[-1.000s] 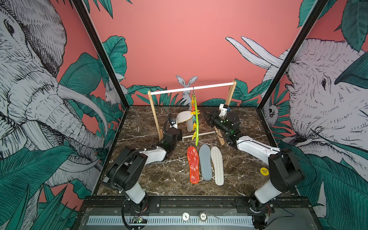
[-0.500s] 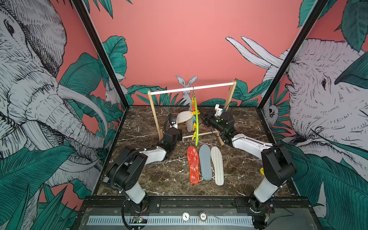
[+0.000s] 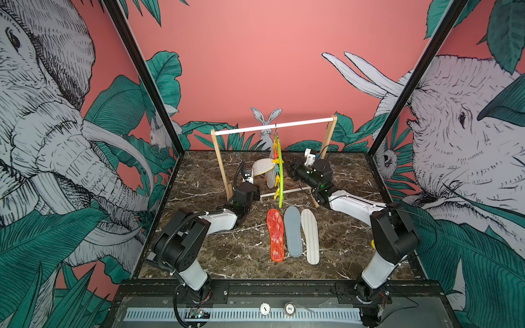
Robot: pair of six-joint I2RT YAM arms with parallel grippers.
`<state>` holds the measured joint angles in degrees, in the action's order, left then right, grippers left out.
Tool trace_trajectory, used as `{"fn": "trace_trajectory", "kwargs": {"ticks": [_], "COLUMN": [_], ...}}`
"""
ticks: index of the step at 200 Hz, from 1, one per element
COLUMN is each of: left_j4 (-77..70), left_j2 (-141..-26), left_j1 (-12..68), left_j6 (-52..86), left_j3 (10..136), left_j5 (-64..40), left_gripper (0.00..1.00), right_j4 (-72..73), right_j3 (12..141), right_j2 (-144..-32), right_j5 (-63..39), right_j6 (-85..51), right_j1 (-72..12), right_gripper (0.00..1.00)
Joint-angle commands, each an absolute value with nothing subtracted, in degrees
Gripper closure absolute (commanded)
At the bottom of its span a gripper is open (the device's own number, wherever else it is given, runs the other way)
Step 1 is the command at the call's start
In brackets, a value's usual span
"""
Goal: Take the shoe insoles off the hanger
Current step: Open the clamp at the hanger.
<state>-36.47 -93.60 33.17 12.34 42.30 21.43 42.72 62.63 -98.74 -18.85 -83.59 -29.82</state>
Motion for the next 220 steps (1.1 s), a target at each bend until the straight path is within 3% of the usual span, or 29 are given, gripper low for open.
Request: {"fn": "trace_trajectory", "kwargs": {"ticks": [1,117,220], "left_j4": [-36.7,-36.8,-37.7], "left_j2": [-90.7,-90.4,-89.8], "left_j1": [32.8,32.8,32.8], "left_j6": [12.1,12.5,13.2], "left_j3": [43.3,42.5,40.1], "left_j5": [21.3,21.5,22.8], "left_gripper": [1.0,1.0,1.0], "right_j4": [46.2,46.9,47.4], "right_j3": [63.9,63.9,63.9], "right_j2": [-99.3,-100.0,-100.2], "right_j5": [-18.8,-19.2,-19.4], "right_j6": [-83.7,-84.4,-84.8], "right_j1": [-30.2,-30.3,-30.4], "right_gripper": [0.64,0.75,0.79]}}
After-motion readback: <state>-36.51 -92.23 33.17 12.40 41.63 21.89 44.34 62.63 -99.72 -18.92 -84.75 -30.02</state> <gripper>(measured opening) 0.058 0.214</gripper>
